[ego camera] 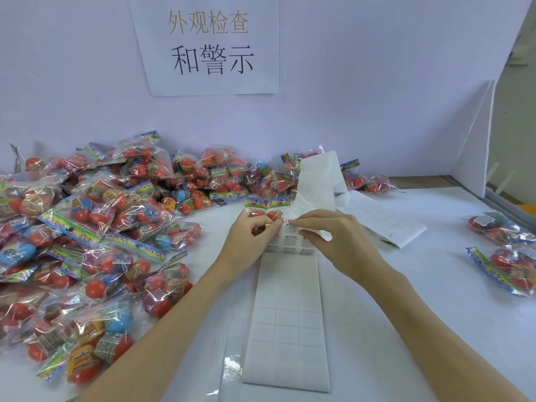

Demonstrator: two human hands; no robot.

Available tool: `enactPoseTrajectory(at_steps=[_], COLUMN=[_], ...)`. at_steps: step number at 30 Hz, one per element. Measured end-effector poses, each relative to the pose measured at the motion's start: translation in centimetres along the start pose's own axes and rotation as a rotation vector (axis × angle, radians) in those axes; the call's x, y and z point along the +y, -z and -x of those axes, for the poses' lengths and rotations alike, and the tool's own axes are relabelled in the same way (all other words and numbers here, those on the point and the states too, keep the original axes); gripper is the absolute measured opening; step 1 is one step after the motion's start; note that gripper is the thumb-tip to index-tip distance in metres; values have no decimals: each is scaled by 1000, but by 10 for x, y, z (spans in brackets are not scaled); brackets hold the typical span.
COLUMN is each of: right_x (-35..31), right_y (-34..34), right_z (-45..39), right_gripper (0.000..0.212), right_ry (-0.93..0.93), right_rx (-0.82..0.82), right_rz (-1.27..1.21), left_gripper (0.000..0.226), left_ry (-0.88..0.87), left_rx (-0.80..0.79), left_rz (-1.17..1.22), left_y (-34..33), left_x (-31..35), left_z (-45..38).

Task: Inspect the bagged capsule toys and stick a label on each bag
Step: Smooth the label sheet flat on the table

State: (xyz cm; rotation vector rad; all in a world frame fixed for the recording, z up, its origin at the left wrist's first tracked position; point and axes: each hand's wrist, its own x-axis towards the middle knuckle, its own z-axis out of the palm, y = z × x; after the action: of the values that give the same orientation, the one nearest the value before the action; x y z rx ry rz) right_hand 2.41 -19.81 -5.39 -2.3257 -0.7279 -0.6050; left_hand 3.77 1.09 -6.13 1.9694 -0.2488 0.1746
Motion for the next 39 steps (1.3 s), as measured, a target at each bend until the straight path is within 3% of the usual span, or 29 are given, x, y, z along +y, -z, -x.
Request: enactPoseTrajectory(at_steps=[12,18,31,35,39], right_x=[-5,-4,-7,-15,-14], right_y=[-2,-8,-13,-9,-7], right_z=[-1,1,-2,-4,-3], right_gripper=[21,39,10,10,21], right_ry=[-5,-66,85,-81,-239], right_rx=[23,-48,144,278,260], right_rz=[-29,-60,-75,-293,-476], left_gripper=[21,17,25,28,35], left_ry=[11,-24,-17,-21,-20], left_rx=[9,10,6,46,191], left_rz=[0,-11,-6,39,217], left_y=[-1,0,1,-1,0], left_x=[-1,-2,-3,-5,-6], left_z=[-1,-1,-3,-3,-5])
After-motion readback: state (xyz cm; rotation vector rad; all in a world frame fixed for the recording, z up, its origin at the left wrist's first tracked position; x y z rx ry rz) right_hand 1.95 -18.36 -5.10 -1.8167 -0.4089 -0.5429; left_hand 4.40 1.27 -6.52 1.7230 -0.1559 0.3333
